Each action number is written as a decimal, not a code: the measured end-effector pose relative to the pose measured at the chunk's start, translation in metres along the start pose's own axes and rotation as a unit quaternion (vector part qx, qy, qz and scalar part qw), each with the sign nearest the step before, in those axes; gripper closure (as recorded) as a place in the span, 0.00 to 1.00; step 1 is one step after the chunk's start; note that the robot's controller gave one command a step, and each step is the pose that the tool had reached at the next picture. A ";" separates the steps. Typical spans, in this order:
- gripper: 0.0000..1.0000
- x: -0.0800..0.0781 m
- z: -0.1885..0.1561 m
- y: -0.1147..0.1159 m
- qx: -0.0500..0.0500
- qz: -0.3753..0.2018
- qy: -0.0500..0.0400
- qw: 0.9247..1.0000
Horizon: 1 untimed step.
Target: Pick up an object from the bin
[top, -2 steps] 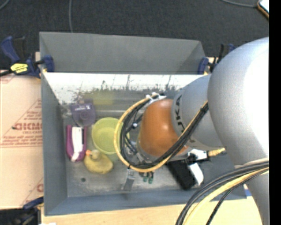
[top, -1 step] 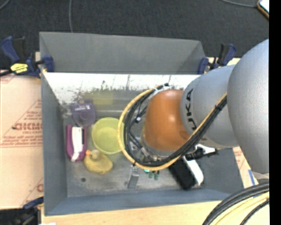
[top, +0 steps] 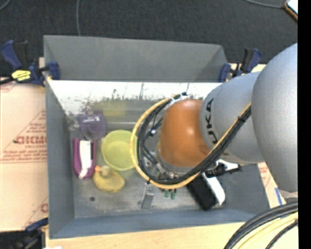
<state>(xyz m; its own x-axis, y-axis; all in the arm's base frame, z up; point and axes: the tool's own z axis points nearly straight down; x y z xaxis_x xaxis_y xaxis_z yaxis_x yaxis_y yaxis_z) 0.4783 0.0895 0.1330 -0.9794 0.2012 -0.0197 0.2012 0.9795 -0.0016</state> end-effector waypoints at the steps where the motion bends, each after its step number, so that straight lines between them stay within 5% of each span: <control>1: 0.00 -0.051 0.059 0.070 -0.001 0.031 0.000 1.000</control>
Offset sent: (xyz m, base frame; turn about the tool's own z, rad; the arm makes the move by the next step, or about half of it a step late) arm 0.1023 0.0147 -0.0441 0.0616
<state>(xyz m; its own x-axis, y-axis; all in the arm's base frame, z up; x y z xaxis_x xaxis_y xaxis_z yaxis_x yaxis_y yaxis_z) 0.5435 0.1478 0.0747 -0.9651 0.2610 -0.0202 0.2610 0.9653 0.0021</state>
